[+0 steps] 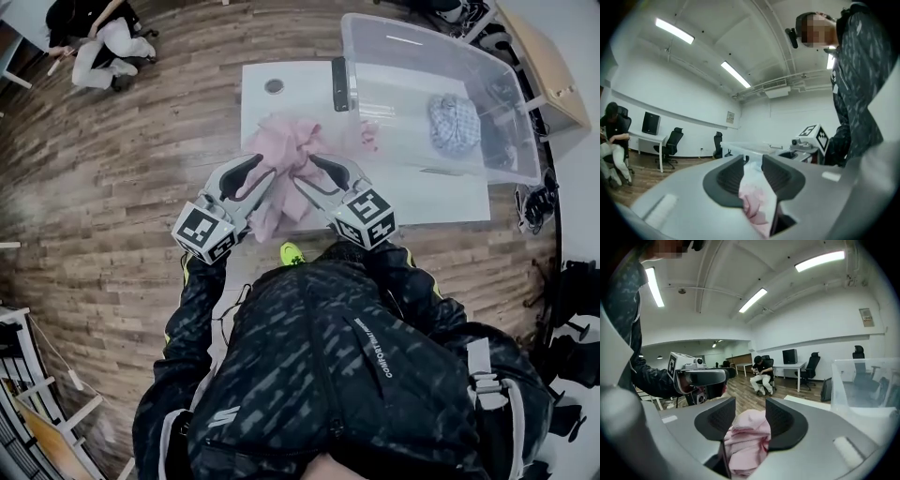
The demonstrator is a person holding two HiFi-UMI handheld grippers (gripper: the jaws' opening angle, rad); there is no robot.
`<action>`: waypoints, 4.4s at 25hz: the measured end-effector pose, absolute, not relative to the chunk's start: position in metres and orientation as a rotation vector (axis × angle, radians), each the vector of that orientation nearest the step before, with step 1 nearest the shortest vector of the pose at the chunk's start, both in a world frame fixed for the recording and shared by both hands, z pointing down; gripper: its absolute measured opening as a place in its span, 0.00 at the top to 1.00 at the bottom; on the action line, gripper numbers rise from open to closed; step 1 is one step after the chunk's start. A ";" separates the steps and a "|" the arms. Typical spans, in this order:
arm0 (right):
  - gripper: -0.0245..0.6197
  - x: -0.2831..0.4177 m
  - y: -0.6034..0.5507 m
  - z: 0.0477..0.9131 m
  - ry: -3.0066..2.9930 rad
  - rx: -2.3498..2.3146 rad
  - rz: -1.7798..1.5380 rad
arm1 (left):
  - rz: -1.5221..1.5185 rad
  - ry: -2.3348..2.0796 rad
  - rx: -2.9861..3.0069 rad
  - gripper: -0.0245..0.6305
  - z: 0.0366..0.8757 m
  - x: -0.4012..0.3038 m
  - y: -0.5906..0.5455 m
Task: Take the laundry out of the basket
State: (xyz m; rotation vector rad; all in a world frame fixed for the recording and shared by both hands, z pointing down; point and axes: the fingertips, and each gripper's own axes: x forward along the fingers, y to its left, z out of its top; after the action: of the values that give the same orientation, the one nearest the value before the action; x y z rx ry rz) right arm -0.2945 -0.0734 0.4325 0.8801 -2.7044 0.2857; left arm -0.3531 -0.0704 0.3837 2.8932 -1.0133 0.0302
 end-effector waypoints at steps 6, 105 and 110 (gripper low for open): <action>0.90 -0.302 -0.077 0.379 -2.758 0.907 0.044 | -0.035 -1.008 2.974 0.95 0.339 -0.340 -0.074; 0.15 0.273 -0.352 0.711 -1.789 0.694 0.329 | 0.142 -0.772 2.656 0.95 0.430 0.089 -0.314; 0.15 0.271 -0.357 0.712 -1.800 0.730 0.353 | 0.123 -0.782 2.651 0.95 0.429 0.087 -0.315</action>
State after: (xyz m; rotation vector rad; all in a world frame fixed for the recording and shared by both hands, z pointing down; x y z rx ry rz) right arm 0.2711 -0.3571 0.7120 0.7303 -1.8005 0.3530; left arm 0.0871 -0.3152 0.4289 2.6510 -0.7816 0.1226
